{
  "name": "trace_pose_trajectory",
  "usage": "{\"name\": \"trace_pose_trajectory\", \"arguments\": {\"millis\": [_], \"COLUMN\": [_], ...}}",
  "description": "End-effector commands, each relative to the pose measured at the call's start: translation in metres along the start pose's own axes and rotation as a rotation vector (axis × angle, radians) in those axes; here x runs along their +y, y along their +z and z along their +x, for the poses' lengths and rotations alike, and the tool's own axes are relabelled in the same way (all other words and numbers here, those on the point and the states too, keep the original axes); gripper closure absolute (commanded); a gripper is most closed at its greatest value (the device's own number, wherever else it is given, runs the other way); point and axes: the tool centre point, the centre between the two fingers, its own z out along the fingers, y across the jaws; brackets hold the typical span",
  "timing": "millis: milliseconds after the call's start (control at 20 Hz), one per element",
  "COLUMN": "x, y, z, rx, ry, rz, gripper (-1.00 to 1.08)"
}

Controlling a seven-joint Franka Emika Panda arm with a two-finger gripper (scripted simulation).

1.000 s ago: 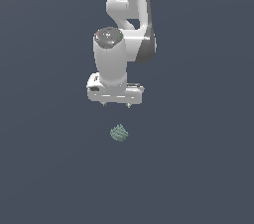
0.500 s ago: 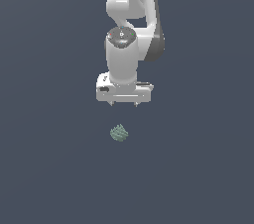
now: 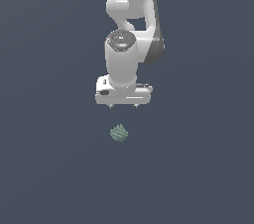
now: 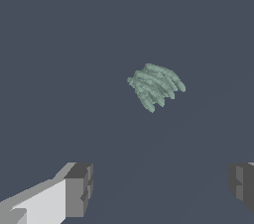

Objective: Pick up the object and move it to a goal position.

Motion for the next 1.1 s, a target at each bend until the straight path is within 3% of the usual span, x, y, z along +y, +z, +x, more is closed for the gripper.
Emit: {"name": "trace_pose_trajectory", "arguments": {"millis": [0, 1050], "x": [0.001, 0.018], "y": [0.003, 0.061], "z": [0.004, 0.056], "rx": [0.0, 0.01], "ry": [-0.031, -0.5], "rz": [-0.001, -0.004], "gripper": [-0.92, -0.92]}}
